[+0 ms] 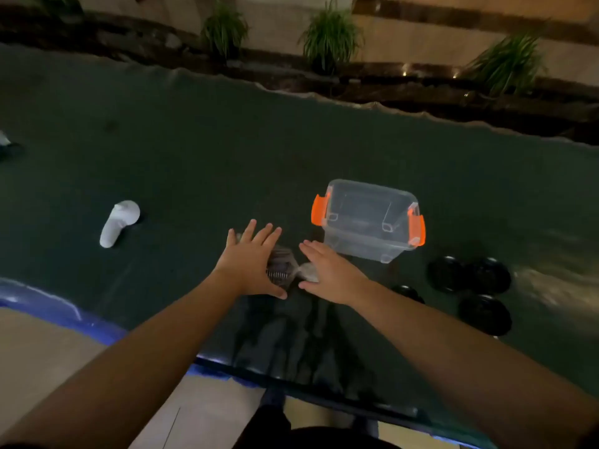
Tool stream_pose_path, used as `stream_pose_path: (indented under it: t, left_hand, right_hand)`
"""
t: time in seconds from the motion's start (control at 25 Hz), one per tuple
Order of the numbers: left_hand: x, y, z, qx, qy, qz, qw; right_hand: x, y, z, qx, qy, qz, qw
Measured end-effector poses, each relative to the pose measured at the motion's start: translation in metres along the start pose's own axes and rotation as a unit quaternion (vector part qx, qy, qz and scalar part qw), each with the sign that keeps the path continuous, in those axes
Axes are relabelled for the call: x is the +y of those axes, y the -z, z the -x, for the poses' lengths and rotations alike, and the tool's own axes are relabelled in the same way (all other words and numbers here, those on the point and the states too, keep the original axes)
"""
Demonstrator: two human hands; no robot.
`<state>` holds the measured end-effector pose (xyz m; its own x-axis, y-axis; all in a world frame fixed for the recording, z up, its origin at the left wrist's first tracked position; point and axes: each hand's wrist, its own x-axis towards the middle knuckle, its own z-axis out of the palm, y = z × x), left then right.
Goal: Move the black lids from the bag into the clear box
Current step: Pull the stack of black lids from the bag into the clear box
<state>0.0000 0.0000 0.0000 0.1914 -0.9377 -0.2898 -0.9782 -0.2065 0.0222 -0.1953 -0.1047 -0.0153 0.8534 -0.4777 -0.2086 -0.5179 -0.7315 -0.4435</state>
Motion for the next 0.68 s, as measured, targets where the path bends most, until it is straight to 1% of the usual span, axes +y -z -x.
stream_pose_path:
  t: [0.04, 0.16, 0.24, 0.32, 0.44, 0.56, 0.6, 0.68]
  left_hand:
    - [0.000, -0.006, -0.002, -0.019, -0.005, -0.011, 1.000]
    - [-0.001, -0.025, -0.005, -0.028, -0.016, -0.024, 0.999]
    - [-0.001, -0.032, -0.009, -0.025, -0.022, -0.021, 0.999]
    - [-0.003, -0.032, -0.012, 0.001, -0.028, -0.023, 0.999]
    - [-0.006, -0.030, -0.015, 0.004, -0.031, -0.023, 0.999]
    - [-0.008, -0.023, -0.016, -0.004, -0.025, -0.001, 1.000]
    - [-0.010, -0.020, -0.016, 0.005, -0.019, 0.029, 0.999]
    - [-0.011, -0.011, -0.013, 0.027, -0.008, 0.134, 0.991]
  right_hand:
    - [0.001, -0.010, -0.004, -0.019, -0.028, -0.019, 0.999]
    - [0.003, -0.032, -0.012, -0.056, -0.112, -0.087, 0.988]
    - [0.004, -0.045, -0.019, -0.061, -0.157, -0.103, 0.980]
    - [0.006, -0.051, -0.023, -0.046, -0.180, -0.109, 0.976]
    - [0.011, -0.053, -0.023, -0.013, -0.183, -0.138, 0.973]
    - [0.008, -0.031, -0.015, 0.006, -0.169, -0.163, 0.972]
    - [0.006, -0.019, -0.012, 0.017, -0.152, -0.160, 0.975]
    - [-0.001, 0.013, -0.005, 0.045, -0.114, -0.157, 0.980]
